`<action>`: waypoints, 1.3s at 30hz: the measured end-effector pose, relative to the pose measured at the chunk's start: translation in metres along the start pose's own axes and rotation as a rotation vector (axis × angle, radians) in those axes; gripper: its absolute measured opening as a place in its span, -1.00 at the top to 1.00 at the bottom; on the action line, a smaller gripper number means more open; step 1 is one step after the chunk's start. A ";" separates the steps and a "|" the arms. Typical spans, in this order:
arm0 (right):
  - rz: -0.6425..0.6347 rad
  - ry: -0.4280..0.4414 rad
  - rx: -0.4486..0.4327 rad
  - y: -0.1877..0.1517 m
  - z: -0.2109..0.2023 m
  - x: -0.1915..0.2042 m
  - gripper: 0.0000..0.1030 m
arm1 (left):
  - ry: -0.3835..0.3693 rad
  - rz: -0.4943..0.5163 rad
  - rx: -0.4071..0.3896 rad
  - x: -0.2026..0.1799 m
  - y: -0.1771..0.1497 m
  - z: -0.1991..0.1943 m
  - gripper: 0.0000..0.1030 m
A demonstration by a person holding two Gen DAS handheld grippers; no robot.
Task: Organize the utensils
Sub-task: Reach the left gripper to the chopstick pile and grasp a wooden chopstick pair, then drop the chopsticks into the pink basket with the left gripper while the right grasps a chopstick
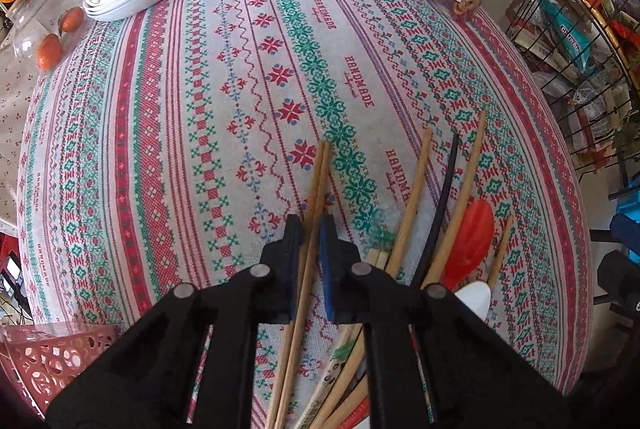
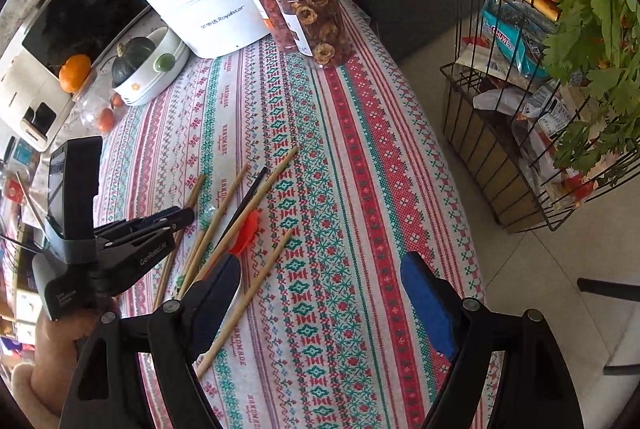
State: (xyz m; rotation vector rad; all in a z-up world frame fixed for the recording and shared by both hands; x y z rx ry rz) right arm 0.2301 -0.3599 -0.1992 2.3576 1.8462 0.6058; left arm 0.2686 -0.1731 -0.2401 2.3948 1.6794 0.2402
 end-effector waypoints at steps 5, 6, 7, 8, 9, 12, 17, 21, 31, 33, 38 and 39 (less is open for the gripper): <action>0.019 -0.026 0.025 0.000 0.012 -0.005 -0.62 | -0.006 0.028 -0.085 0.005 -0.014 -0.033 0.81; 0.020 -0.032 0.027 0.001 0.015 -0.006 -0.62 | -0.018 0.031 -0.103 0.005 -0.019 -0.042 0.81; 0.021 -0.038 0.029 0.001 0.017 -0.006 -0.62 | -0.025 0.035 -0.122 0.006 -0.023 -0.052 0.81; 0.022 -0.044 0.030 0.002 0.019 -0.007 -0.62 | -0.030 0.038 -0.141 0.007 -0.026 -0.061 0.81; 0.024 -0.048 0.031 0.003 0.021 -0.007 -0.62 | -0.038 0.043 -0.160 0.008 -0.029 -0.071 0.81; 0.034 -0.038 0.035 0.006 0.028 -0.005 -0.62 | -0.061 0.058 -0.217 0.012 -0.043 -0.102 0.81; 0.022 -0.008 0.038 0.009 0.038 0.009 -0.41 | -0.102 0.063 -0.295 0.027 -0.063 -0.136 0.81; 0.012 -0.021 0.089 0.006 0.058 0.020 0.16 | -0.128 0.062 -0.325 0.034 -0.085 -0.153 0.82; -0.090 -0.128 0.084 -0.016 0.072 0.058 0.51 | -0.209 -0.006 -0.368 0.063 -0.117 -0.165 0.82; -0.144 -0.168 0.061 -0.022 0.073 0.066 0.64 | -0.220 -0.015 -0.372 0.067 -0.121 -0.167 0.82; -0.138 -0.100 0.025 -0.030 0.069 0.063 0.89 | -0.231 -0.037 -0.403 0.079 -0.132 -0.180 0.82; -0.125 -0.087 0.021 -0.031 0.066 0.060 0.89 | -0.230 -0.039 -0.415 0.082 -0.134 -0.184 0.82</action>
Point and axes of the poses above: each gripper's, at about its wrist camera, not at the fingertips, and z roughly the way its jaws point, x to its left, y to its top, the point moved 7 cm from there along z, roughly the way its jaws point, and after that the axes turned 3 degrees about x, right-handed, at the moved point
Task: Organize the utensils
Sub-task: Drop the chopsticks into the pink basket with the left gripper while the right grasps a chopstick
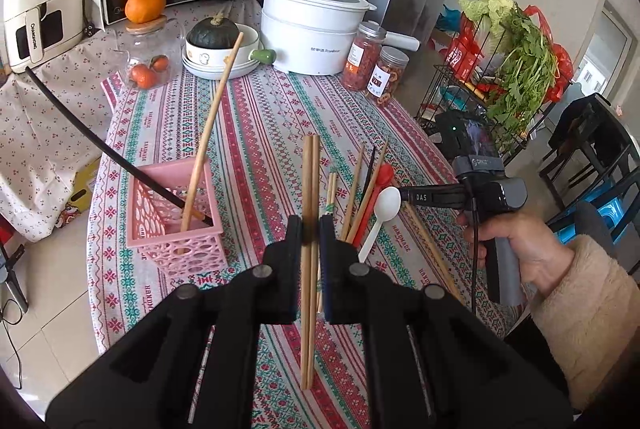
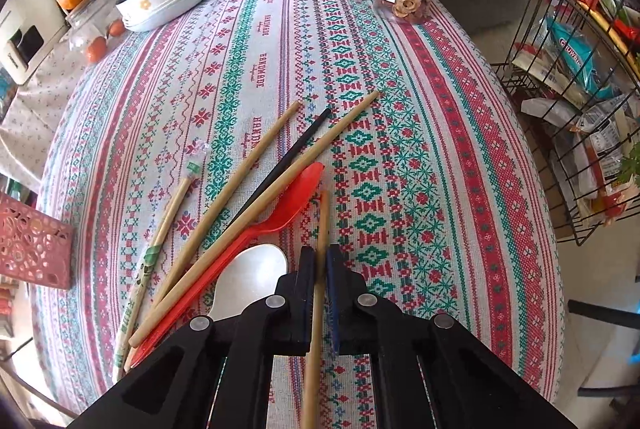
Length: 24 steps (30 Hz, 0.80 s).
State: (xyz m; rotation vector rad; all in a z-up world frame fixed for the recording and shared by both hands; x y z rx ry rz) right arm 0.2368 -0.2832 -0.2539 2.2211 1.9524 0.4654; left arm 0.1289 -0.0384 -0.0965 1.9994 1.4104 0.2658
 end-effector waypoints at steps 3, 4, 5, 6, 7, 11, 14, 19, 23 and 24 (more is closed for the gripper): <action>0.020 0.042 -0.056 -0.004 -0.025 -0.003 0.90 | 0.003 -0.005 -0.039 0.004 0.000 -0.016 0.82; 0.017 0.050 -0.087 -0.004 -0.037 -0.003 0.90 | 0.004 -0.007 -0.054 0.007 0.000 -0.022 0.82; 0.016 0.062 -0.120 -0.003 -0.050 -0.003 0.90 | 0.005 -0.009 -0.069 0.009 0.000 -0.027 0.82; 0.017 0.078 -0.151 -0.002 -0.062 -0.003 0.90 | 0.007 -0.012 -0.086 0.010 0.001 -0.033 0.82; 0.013 0.090 -0.183 -0.003 -0.076 -0.001 0.90 | 0.009 -0.015 -0.101 0.012 0.002 -0.039 0.83; -0.028 0.103 -0.333 -0.009 -0.132 0.010 0.90 | 0.006 -0.027 -0.180 0.015 0.009 -0.064 0.84; -0.072 0.117 -0.432 -0.012 -0.170 0.024 0.90 | 0.002 -0.034 -0.254 0.016 0.017 -0.084 0.84; -0.126 0.127 -0.591 -0.016 -0.223 0.046 0.90 | 0.008 -0.036 -0.355 0.019 0.032 -0.112 0.84; -0.148 0.167 -0.687 -0.015 -0.260 0.061 0.90 | 0.037 -0.056 -0.447 0.028 0.047 -0.137 0.84; -0.151 0.179 -0.708 -0.014 -0.268 0.065 0.90 | 0.047 -0.060 -0.469 0.031 0.049 -0.143 0.84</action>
Point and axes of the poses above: each gripper's, at about its wrist camera, not at the fingertips, and z roughly the way its jaws point, x to its left, y to its top, the point moved 7 cm from there along z, roughly the way its jaws point, and after that the axes turned 3 degrees about x, right-handed, at the moved point
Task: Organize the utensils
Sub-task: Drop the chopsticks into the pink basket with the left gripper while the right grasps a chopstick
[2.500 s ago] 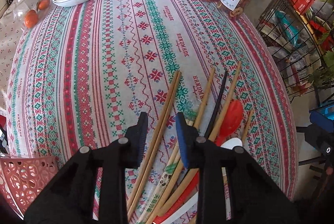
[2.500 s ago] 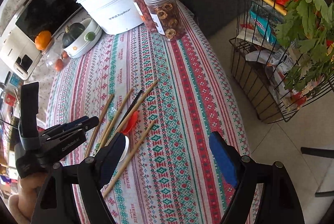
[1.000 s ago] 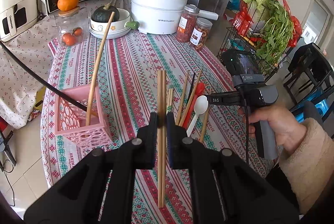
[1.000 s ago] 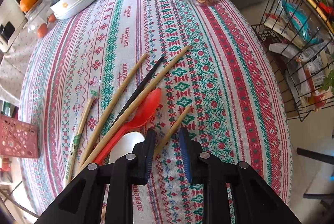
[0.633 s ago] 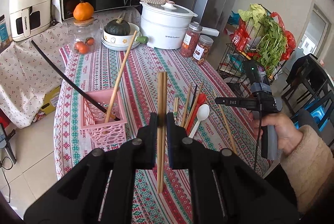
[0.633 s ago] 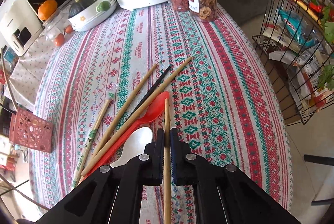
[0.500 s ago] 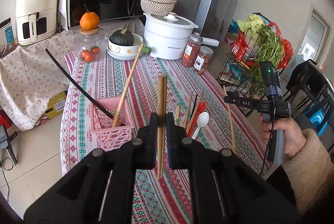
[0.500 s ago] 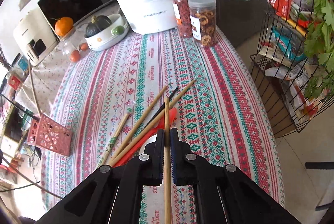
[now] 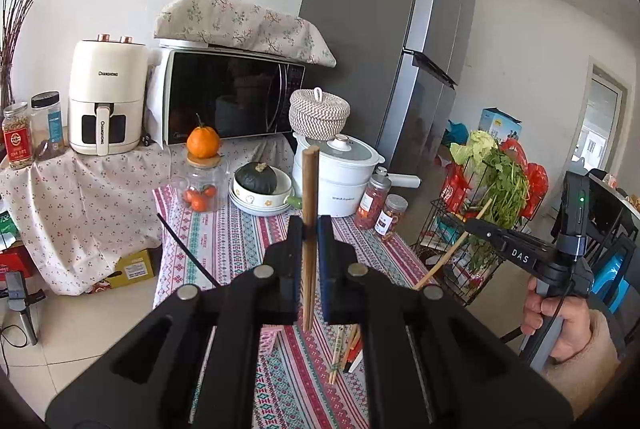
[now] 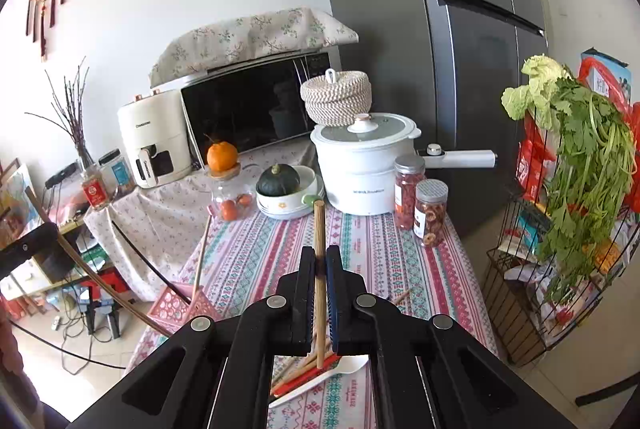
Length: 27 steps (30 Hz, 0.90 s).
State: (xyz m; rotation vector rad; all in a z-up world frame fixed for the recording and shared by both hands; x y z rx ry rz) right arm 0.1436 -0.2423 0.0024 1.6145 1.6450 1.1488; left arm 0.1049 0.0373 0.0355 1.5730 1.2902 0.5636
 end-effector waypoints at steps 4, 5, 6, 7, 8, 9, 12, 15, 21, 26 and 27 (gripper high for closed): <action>-0.006 0.039 -0.056 0.017 -0.010 0.016 0.90 | 0.043 0.003 -0.058 0.009 0.014 -0.008 0.84; -0.009 0.047 -0.062 0.020 -0.011 0.020 0.90 | 0.053 0.006 -0.061 0.011 0.015 -0.007 0.84; -0.009 0.054 -0.064 0.021 -0.010 0.023 0.90 | 0.066 0.013 -0.061 0.013 0.015 -0.005 0.84; -0.007 0.062 -0.063 0.021 -0.010 0.027 0.90 | 0.083 0.029 -0.056 0.015 0.014 -0.002 0.84; -0.007 0.069 -0.059 0.021 -0.008 0.030 0.90 | 0.100 0.051 -0.043 0.017 0.012 0.004 0.84; -0.008 0.075 -0.052 0.020 -0.005 0.032 0.90 | 0.113 0.063 -0.029 0.020 0.009 0.010 0.84; -0.009 0.092 -0.031 0.017 0.004 0.039 0.90 | 0.140 0.064 0.035 0.034 -0.004 0.035 0.84; -0.013 0.109 -0.014 0.014 0.011 0.045 0.90 | 0.166 0.065 0.104 0.045 -0.016 0.060 0.84; -0.027 0.131 0.009 0.008 0.019 0.057 0.90 | 0.185 0.057 0.223 0.056 -0.038 0.096 0.83; -0.020 0.160 0.034 0.004 0.026 0.063 0.90 | 0.180 0.053 0.240 0.055 -0.043 0.107 0.56; -0.018 0.167 0.037 0.004 0.026 0.064 0.90 | 0.178 0.045 0.243 0.056 -0.043 0.107 0.42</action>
Point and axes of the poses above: each gripper's, at about its wrist camera, not at the fingertips, and z roughly the way its jaws point, x to its left, y to its top, the point moved 7 cm from there along z, roughly the way its jaws point, and after that the axes turned 3 degrees about x, right-handed, at the moved point
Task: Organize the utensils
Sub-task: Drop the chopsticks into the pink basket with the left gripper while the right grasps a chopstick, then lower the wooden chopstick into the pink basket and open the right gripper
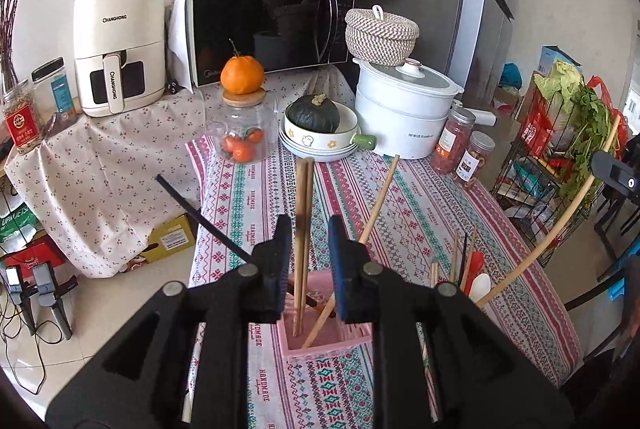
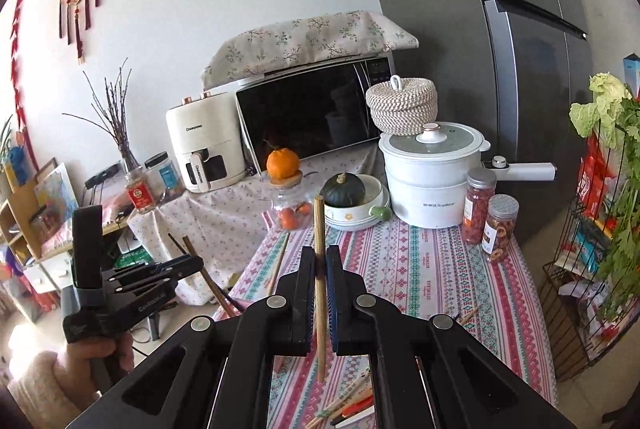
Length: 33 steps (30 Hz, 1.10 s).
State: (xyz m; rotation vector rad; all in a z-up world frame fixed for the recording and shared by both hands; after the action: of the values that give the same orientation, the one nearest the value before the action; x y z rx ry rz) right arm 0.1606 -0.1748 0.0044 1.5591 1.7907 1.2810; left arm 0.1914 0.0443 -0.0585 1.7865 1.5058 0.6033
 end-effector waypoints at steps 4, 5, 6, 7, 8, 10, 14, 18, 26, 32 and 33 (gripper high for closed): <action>-0.006 0.017 0.002 0.003 0.003 0.011 0.90 | -0.017 -0.026 -0.010 0.001 0.002 -0.011 -0.10; -0.008 0.023 0.000 0.005 0.004 0.015 0.90 | -0.022 -0.030 -0.012 0.002 0.002 -0.015 -0.20; -0.010 0.032 -0.004 0.008 0.004 0.019 0.90 | -0.024 -0.032 -0.014 0.003 0.001 -0.020 -0.27; -0.011 0.043 -0.008 0.011 0.004 0.024 0.90 | -0.022 -0.034 -0.016 0.004 0.000 -0.023 -0.41; -0.013 0.056 -0.015 0.015 0.004 0.030 0.90 | -0.019 -0.036 -0.018 0.005 -0.002 -0.027 -0.51; -0.021 0.078 -0.032 0.023 0.003 0.042 0.90 | -0.019 -0.039 -0.017 0.010 -0.008 -0.034 -0.59; -0.034 0.118 -0.063 0.035 0.008 0.064 0.90 | -0.034 -0.069 0.014 0.023 -0.022 -0.039 -0.67; -0.021 0.159 -0.056 0.032 0.028 0.077 0.90 | -0.051 -0.118 0.060 0.036 -0.039 -0.036 -0.78; -0.001 0.145 0.022 0.003 0.080 0.072 0.90 | -0.021 -0.135 0.135 0.050 -0.065 -0.027 -0.79; -0.001 0.141 0.125 -0.023 0.112 0.072 0.89 | -0.024 -0.125 0.151 0.047 -0.067 -0.025 -0.79; -0.003 0.137 0.135 -0.026 0.116 0.072 0.89 | -0.027 -0.122 0.150 0.045 -0.066 -0.026 -0.79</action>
State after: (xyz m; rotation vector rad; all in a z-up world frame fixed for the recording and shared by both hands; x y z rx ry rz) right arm 0.2213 -0.0653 -0.0561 1.5718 2.0015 1.3182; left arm 0.1395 0.0982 -0.0971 1.7908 1.6652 0.4140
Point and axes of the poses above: each gripper's, at about its wrist camera, not at the fingertips, and z roughly the way its jaws point, x to its left, y to its top, the point moved 7 cm from there along z, roughly the way its jaws point, and after that the axes turned 3 degrees about x, right-handed, at the moved point
